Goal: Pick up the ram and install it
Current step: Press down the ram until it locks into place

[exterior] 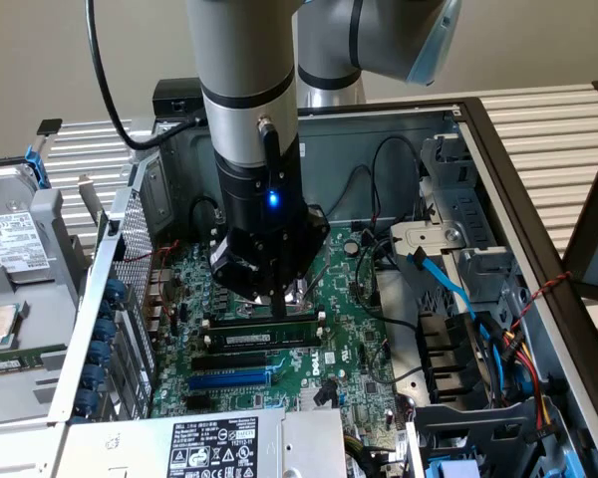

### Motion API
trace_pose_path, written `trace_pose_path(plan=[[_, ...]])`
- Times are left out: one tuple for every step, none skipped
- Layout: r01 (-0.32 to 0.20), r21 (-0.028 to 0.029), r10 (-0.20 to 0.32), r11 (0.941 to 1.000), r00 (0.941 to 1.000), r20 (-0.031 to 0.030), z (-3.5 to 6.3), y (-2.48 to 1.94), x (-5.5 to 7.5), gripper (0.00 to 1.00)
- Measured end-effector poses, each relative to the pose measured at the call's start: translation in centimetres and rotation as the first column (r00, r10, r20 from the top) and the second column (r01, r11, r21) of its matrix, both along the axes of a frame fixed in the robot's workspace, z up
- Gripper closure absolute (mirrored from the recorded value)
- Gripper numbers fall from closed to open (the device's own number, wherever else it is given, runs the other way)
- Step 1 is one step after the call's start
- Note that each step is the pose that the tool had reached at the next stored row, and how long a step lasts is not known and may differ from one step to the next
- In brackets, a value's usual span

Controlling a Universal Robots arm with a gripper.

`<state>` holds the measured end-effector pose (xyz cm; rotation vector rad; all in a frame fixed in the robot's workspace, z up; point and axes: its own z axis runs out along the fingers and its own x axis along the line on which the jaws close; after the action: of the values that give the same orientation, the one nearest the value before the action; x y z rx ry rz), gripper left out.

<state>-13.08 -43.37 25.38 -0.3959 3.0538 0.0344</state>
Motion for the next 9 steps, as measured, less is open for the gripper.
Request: trace_pose_path(plan=[[0.017,0.0001,-0.017,0.9999,0.9999,0.0,-0.02,0.0,0.0,0.89],[0.034,0.0,-0.034,0.9994,0.9994,-0.0002,-0.03,0.0,0.0,0.89],[0.051,0.0001,-0.051,0.9987,0.9987,-0.0003,-0.05,0.0,0.0,0.89],[0.067,0.0,-0.067,0.9977,0.9977,-0.0004,-0.06,0.0,0.0,0.89],[0.084,0.0001,-0.084,0.9965,0.9965,-0.0004,-0.07,0.0,0.0,0.89],[0.1,0.0001,-0.1,0.9949,0.9949,-0.0006,-0.09,0.0,0.0,0.89],[0.118,0.0,-0.118,0.9931,0.9931,-0.0007,-0.1,0.0,0.0,0.89],[0.133,0.0,-0.133,0.9911,0.9911,-0.0008,-0.11,0.0,0.0,0.89],[0.151,0.0,-0.151,0.9885,0.9885,-0.0009,-0.12,0.0,0.0,0.89]])
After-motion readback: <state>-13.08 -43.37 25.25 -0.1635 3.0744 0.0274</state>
